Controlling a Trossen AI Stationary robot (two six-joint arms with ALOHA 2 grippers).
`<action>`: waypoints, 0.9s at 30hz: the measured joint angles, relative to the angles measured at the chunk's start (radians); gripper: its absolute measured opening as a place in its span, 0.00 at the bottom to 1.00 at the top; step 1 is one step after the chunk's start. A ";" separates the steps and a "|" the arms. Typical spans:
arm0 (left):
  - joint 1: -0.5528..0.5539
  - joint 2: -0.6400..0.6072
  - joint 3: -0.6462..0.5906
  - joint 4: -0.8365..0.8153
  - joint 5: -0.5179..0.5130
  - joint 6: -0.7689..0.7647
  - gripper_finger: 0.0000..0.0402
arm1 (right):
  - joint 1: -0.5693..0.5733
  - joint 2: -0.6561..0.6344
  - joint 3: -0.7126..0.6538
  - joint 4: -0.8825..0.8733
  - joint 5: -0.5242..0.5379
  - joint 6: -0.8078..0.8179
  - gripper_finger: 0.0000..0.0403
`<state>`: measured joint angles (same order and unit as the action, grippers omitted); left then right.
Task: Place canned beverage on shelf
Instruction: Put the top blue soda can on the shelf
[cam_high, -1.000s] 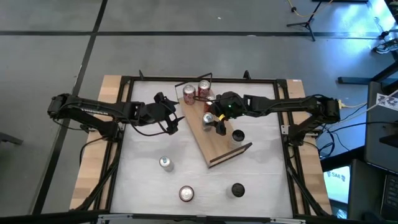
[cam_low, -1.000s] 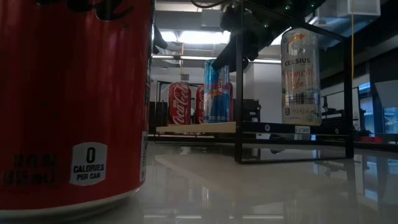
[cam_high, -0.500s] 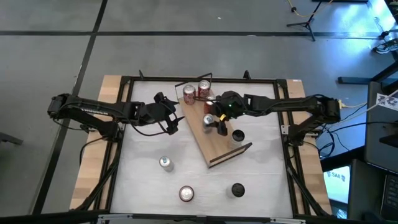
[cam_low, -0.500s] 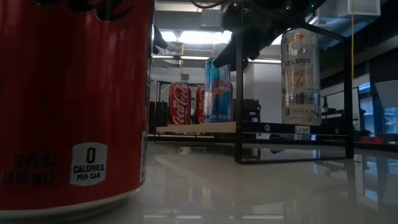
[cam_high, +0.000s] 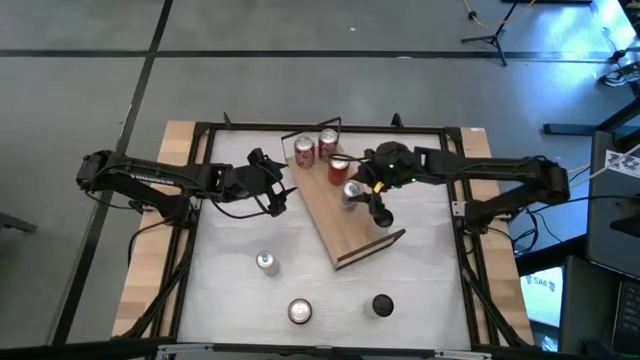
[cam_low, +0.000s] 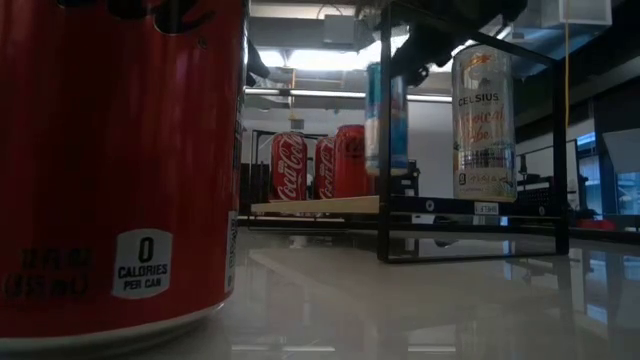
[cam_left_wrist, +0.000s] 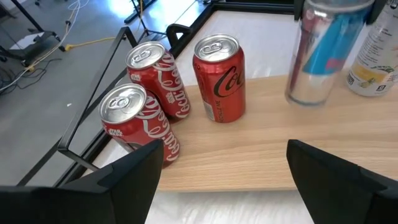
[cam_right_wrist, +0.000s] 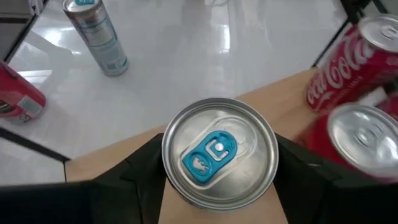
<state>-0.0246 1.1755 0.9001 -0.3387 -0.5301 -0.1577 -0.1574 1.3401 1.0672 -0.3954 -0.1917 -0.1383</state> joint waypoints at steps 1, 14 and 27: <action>0.000 0.000 0.000 0.000 0.000 0.000 0.82 | 0.000 -0.011 0.000 -0.018 0.008 0.000 0.58; 0.000 0.000 0.000 0.002 0.000 0.000 0.82 | 0.000 -0.040 0.000 -0.093 0.027 -0.008 0.58; 0.000 0.000 0.000 0.003 0.000 0.000 0.82 | -0.003 -0.039 -0.097 0.029 0.060 -0.024 0.58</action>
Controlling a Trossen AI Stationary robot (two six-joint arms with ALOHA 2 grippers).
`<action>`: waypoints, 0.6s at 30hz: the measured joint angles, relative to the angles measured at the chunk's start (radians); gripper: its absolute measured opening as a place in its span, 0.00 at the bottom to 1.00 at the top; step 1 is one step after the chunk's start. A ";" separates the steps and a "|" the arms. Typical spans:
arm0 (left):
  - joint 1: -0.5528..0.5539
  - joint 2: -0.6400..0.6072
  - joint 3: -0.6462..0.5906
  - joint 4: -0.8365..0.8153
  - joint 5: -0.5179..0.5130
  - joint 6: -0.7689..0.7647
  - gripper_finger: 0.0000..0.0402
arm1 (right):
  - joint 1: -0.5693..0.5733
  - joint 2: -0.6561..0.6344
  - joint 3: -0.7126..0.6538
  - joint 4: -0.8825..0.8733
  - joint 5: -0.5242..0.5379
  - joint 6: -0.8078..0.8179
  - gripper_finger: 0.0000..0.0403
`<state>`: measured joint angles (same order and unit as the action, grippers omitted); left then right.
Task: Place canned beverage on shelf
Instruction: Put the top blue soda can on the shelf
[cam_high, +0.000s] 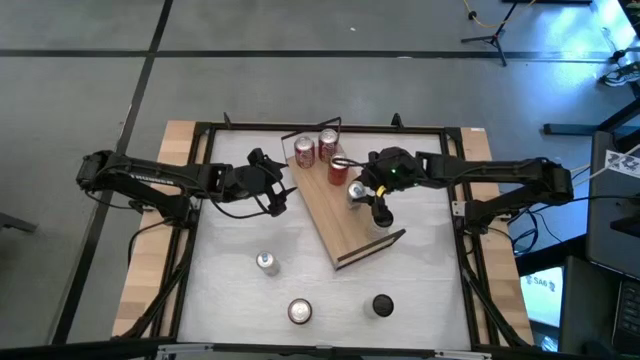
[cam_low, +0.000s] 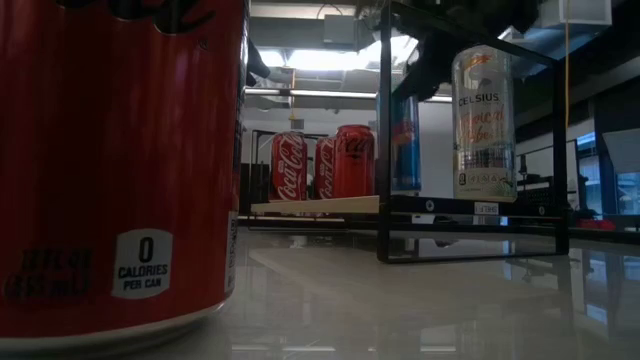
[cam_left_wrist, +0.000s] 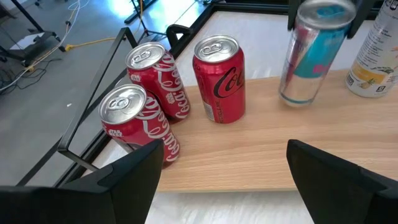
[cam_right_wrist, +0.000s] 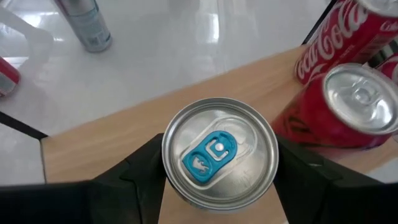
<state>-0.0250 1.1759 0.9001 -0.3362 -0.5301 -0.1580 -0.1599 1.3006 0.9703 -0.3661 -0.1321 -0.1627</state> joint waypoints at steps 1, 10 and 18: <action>0.000 0.000 0.000 0.000 0.000 0.000 0.82 | -0.004 0.000 -0.009 0.012 0.001 0.000 0.58; 0.000 0.000 0.000 0.001 0.000 0.000 0.82 | -0.062 -0.005 -0.058 0.086 -0.047 0.013 0.58; 0.000 0.000 0.000 0.001 0.000 0.000 0.82 | -0.086 -0.004 -0.062 0.084 -0.092 0.006 0.59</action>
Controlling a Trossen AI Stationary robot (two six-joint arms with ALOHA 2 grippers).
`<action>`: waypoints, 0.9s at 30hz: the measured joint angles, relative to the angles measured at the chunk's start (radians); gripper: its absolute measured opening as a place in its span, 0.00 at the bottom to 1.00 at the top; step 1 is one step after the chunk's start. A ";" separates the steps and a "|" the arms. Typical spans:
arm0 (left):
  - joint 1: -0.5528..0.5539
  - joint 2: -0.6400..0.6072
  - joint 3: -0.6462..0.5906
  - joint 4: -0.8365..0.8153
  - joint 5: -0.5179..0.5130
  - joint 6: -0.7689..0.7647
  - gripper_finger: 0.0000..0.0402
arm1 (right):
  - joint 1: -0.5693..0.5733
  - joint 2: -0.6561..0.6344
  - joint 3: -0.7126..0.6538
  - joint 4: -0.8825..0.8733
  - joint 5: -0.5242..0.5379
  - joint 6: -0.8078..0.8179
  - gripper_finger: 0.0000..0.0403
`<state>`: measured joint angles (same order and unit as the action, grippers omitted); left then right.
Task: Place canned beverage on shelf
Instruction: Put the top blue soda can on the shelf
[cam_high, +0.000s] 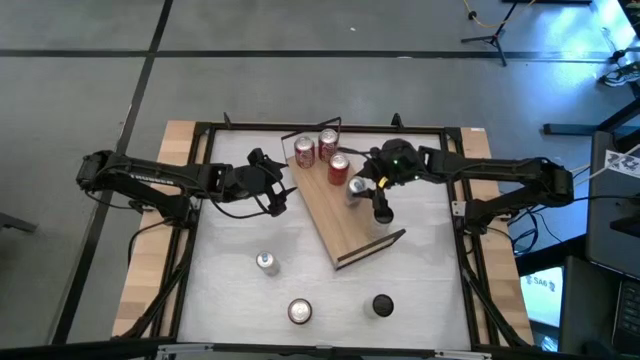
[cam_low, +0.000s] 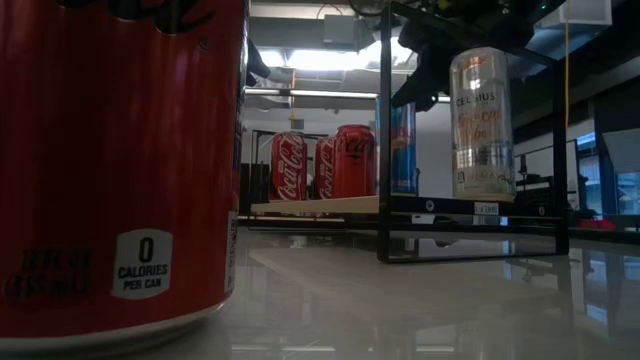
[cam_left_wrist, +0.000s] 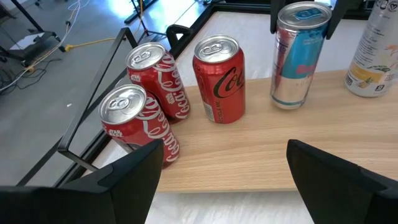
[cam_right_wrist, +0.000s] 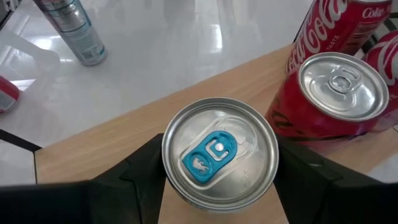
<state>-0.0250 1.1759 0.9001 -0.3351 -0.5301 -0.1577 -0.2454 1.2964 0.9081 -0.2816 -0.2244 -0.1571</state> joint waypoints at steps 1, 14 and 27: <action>0.000 0.000 0.000 0.000 0.000 0.000 0.82 | 0.002 0.000 0.000 0.000 -0.003 -0.001 0.59; 0.000 0.000 0.000 0.000 0.000 0.000 0.82 | 0.003 0.004 0.026 -0.020 -0.001 0.013 0.59; 0.000 0.000 0.000 0.000 0.000 0.000 0.82 | 0.003 -0.002 0.065 -0.106 -0.023 -0.046 0.59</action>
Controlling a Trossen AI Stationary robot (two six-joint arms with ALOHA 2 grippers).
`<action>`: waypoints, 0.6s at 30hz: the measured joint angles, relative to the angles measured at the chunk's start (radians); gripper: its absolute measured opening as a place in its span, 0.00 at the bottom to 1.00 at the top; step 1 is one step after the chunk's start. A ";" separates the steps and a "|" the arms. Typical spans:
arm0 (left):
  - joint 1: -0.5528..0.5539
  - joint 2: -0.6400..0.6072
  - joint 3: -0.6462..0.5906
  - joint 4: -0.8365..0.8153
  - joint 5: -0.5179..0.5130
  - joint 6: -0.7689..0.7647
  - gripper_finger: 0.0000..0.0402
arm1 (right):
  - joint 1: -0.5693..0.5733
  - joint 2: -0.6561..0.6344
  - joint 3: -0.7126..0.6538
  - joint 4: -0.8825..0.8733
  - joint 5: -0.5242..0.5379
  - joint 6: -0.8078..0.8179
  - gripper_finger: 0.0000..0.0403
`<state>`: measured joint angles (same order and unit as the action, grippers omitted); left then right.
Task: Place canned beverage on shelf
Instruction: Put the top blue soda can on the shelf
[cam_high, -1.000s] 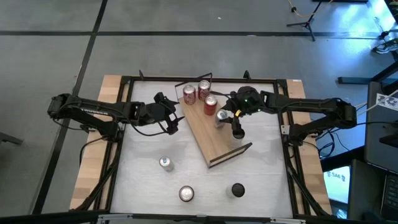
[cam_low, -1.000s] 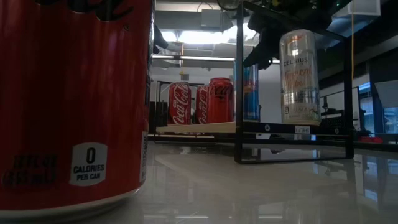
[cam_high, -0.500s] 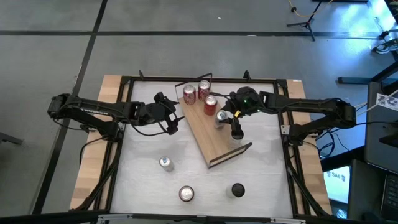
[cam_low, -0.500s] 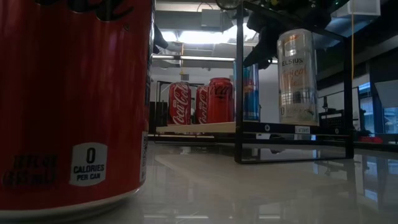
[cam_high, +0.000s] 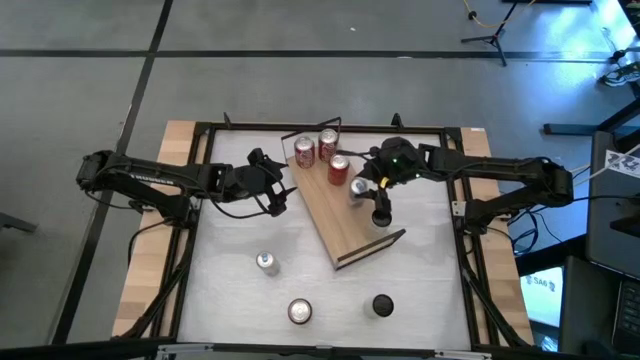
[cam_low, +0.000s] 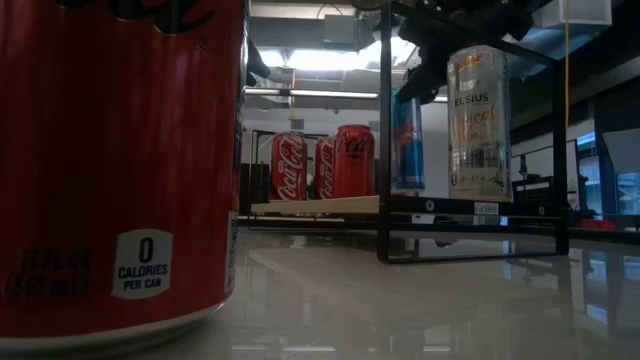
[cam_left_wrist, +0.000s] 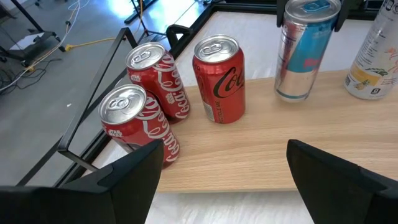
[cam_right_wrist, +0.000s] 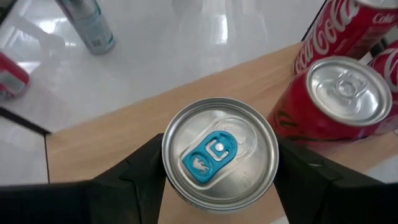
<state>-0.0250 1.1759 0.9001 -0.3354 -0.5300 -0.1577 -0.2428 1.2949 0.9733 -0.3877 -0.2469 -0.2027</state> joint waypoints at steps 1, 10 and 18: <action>0.000 0.000 0.000 0.000 0.000 0.000 0.82 | 0.000 0.000 0.000 -0.007 0.000 -0.014 0.59; 0.000 0.000 0.000 0.000 0.000 0.000 0.82 | 0.000 0.000 0.001 -0.020 0.000 -0.042 0.59; 0.000 0.000 0.000 0.000 0.000 0.000 0.82 | 0.000 -0.001 -0.007 -0.013 0.000 -0.041 0.59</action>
<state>-0.0250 1.1759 0.9001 -0.3353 -0.5301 -0.1577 -0.2428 1.2942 0.9659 -0.4010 -0.2474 -0.2437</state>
